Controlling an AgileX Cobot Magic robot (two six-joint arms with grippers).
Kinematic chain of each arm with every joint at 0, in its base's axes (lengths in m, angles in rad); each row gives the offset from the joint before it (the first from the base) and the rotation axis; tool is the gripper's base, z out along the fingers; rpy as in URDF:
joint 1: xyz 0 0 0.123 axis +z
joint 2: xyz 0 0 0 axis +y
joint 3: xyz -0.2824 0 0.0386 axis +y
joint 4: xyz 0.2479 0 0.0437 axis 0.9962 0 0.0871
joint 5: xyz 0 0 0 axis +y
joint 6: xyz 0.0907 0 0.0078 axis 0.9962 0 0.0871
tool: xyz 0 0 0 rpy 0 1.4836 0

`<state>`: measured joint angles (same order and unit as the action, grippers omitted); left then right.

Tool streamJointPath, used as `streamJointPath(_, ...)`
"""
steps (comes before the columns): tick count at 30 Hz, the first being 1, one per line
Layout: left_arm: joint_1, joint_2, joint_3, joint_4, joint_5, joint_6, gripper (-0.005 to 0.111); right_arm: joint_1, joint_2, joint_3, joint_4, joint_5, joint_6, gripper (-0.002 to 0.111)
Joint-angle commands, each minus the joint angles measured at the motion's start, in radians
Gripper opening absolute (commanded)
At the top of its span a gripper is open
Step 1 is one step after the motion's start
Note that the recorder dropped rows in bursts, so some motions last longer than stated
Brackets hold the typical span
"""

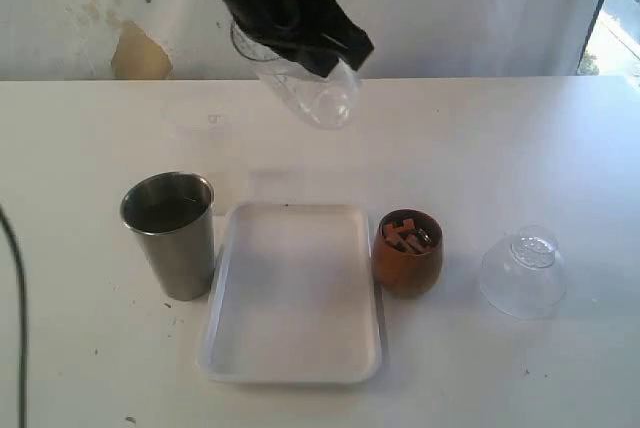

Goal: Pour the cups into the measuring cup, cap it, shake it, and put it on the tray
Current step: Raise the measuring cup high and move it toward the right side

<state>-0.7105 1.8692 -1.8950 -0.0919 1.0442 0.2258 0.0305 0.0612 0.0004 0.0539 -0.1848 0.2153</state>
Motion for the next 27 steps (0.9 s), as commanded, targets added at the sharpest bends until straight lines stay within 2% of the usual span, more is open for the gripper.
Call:
streamJointPath(1,-0.021,0.111,-0.112,0.043,-0.098,0.018,0.0,-0.001,0.005,0.0,0.001,-0.003,0.001,0.061)
streamJointPath(5,-0.04,0.207,-0.203,0.039,-0.092,0.024,0.0,-0.001,0.005,0.0,0.001,-0.003,0.001,0.061)
streamJointPath(8,-0.072,0.276,-0.257,0.034,-0.072,0.066,0.0,-0.001,0.005,0.0,0.001,-0.003,0.001,0.061)
streamJointPath(11,-0.114,0.31,-0.289,0.034,-0.107,0.088,0.0,-0.001,0.005,0.0,0.001,-0.005,0.001,0.061)
streamJointPath(14,-0.158,0.326,-0.304,0.041,-0.157,0.128,0.0,-0.001,0.005,0.0,0.001,-0.005,0.001,0.061)
streamJointPath(19,-0.21,0.377,-0.315,0.087,-0.157,0.169,0.0,-0.001,0.005,0.0,0.001,-0.005,0.001,0.061)
streamJointPath(27,-0.233,0.417,-0.317,0.172,-0.116,0.171,0.0,-0.001,0.005,0.0,0.001,-0.009,0.001,0.061)
